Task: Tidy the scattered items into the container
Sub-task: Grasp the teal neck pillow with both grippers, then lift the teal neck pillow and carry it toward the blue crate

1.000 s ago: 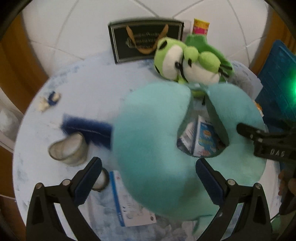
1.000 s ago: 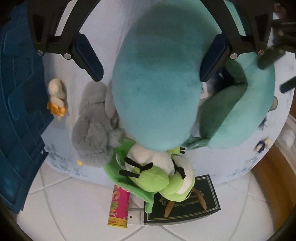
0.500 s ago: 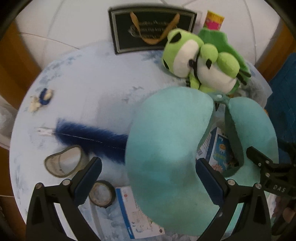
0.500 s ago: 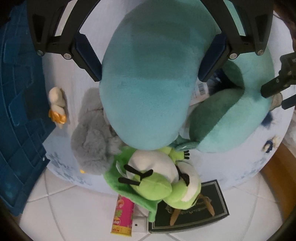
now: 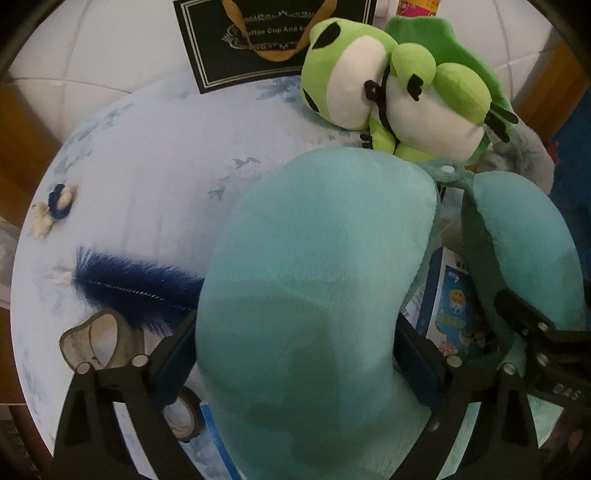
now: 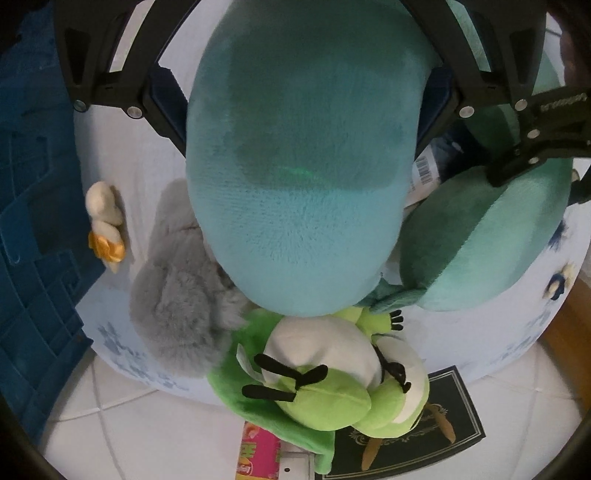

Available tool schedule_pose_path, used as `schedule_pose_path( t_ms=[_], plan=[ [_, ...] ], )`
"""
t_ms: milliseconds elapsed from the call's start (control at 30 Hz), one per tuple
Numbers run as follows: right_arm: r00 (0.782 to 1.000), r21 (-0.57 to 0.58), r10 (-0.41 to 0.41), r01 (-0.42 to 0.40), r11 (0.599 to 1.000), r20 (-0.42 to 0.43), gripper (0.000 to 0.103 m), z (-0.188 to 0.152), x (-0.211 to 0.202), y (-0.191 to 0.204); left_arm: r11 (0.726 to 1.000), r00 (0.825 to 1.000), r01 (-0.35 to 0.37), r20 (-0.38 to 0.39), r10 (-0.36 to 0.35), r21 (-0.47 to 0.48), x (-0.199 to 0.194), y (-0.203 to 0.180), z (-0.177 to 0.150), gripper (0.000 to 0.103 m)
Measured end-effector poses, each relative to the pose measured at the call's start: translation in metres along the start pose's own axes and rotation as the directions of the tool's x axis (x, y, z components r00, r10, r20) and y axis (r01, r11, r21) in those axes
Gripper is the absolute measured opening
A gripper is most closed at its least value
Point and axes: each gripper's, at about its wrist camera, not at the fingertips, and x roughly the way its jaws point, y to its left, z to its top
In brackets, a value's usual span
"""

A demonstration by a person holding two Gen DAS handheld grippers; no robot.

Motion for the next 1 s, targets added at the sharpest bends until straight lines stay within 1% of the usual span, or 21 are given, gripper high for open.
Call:
schedule_pose_path(
  t_ms=[133,300,400,500,700,867,1000],
  plan=[
    [1.0,0.009,0.008,-0.008,1.0,0.013,0.103,-0.003,0.001,-0.002,1.0,1.0,-0.015,0.027,0.015,-0.002,-0.009,-0.003,-0.006,0.094],
    [0.997,0.037,0.051,-0.053,0.998,0.05,0.103,-0.016,0.0,-0.01,1.0,0.997,-0.025,0.075,0.025,0.005,-0.025,-0.008,-0.018,0.09],
    [0.993,0.055,0.082,-0.087,0.995,0.089,0.099,-0.025,-0.012,-0.016,1.0,0.994,-0.025,0.107,0.024,0.008,-0.041,-0.011,-0.025,0.089],
    [0.986,0.062,0.11,-0.119,0.991,0.122,0.098,-0.031,-0.03,-0.021,1.0,0.99,-0.027,0.142,0.025,0.006,-0.059,-0.014,-0.03,0.088],
    [0.966,0.032,0.112,-0.123,0.992,0.231,0.098,-0.029,-0.087,-0.025,1.0,0.968,-0.019,0.251,0.02,-0.006,-0.113,-0.017,-0.032,0.089],
    [0.946,0.003,0.112,-0.119,0.993,0.303,0.098,-0.019,-0.132,-0.034,1.0,0.948,-0.004,0.317,0.008,-0.014,-0.152,-0.023,-0.029,0.089],
    [0.929,-0.025,0.101,-0.099,0.995,0.356,0.098,-0.014,-0.166,-0.041,0.999,0.933,0.014,0.361,-0.002,-0.03,-0.181,-0.032,-0.03,0.089]
  ],
)
